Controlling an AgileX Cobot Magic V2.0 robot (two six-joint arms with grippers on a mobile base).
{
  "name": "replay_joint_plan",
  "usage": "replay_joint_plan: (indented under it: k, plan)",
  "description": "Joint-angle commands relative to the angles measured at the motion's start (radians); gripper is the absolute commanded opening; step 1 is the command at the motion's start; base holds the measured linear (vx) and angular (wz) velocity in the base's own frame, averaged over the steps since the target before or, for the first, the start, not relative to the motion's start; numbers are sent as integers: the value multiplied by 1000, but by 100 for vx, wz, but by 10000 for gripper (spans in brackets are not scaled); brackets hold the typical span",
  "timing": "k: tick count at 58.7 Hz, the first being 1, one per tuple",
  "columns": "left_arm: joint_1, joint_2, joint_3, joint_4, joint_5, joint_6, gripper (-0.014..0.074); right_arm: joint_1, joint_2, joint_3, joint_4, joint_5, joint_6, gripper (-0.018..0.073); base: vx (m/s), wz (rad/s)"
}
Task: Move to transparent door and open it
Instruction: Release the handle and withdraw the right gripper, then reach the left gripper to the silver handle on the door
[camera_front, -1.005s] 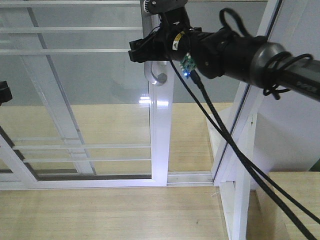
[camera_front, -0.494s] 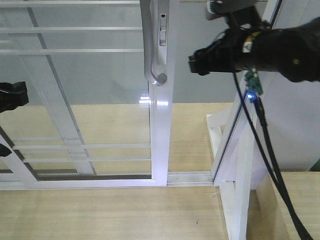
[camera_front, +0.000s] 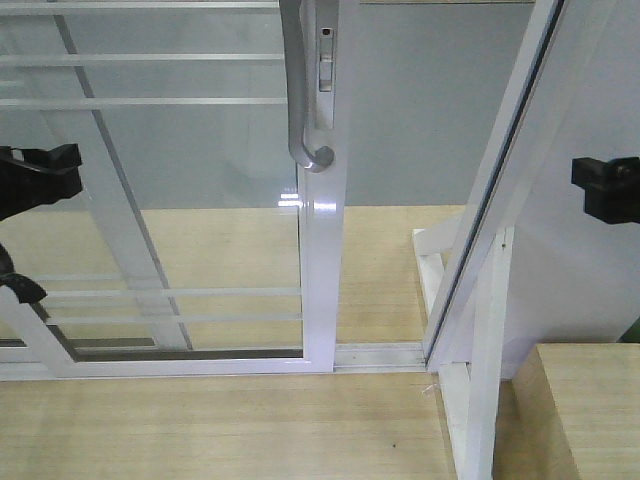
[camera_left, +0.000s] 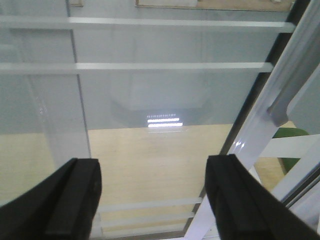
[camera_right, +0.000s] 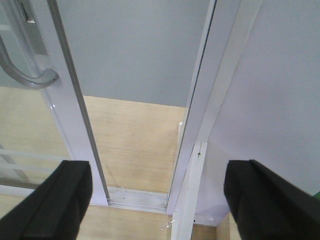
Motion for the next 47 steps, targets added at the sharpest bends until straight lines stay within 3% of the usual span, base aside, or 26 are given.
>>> replay_joint_plan:
  k: [1,28,47]
  plan:
    - [-34,38,-87,-7,-98,3,559,-6,-50,-16,-13,-52,-10,592,0,0]
    - [-209,435,-491,48,-113,3,559,-6,-69,-16,-7,-22,-10,592,0,0]
    - [-287,637,-685,48,-198,2,559,-6,-69,-16,-3,-22,-10,592,0,0]
